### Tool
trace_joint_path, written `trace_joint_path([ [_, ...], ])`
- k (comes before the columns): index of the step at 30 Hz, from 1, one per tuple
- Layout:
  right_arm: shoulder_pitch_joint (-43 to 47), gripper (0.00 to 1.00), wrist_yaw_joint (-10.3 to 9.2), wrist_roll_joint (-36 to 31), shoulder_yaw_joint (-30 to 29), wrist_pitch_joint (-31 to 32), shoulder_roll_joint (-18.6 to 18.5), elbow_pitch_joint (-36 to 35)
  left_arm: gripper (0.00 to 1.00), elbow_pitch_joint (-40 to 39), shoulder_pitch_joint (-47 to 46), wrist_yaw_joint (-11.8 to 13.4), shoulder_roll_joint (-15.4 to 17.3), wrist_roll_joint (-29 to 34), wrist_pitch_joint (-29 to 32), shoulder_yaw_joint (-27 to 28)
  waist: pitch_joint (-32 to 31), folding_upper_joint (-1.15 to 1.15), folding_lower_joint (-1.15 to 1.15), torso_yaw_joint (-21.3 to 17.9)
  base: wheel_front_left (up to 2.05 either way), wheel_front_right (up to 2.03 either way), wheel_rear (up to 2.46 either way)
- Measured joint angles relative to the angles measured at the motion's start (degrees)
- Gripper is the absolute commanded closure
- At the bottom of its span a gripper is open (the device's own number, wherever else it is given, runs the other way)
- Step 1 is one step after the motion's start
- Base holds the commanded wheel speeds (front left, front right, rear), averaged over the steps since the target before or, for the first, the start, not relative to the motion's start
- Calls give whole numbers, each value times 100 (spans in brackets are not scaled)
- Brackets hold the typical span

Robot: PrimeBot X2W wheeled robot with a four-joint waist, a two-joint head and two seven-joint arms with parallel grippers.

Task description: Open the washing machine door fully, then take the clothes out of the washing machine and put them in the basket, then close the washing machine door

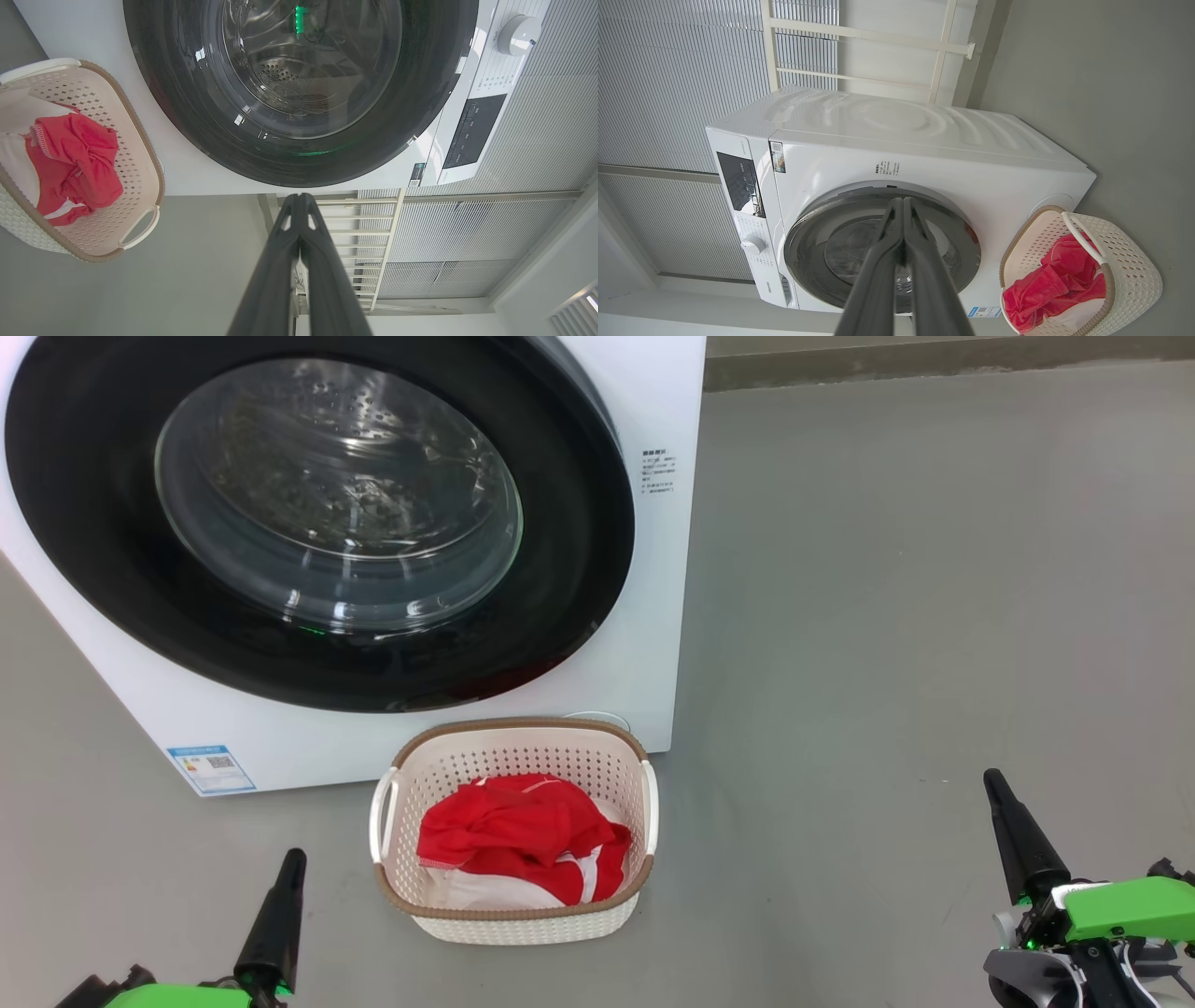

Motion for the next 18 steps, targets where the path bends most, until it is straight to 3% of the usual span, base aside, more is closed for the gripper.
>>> trace_joint_path([
  [18,0,100,0,0,-1,0,0,0,100,0,0,0,1,0,0,0,0,0,0,0,0,0,0],
])
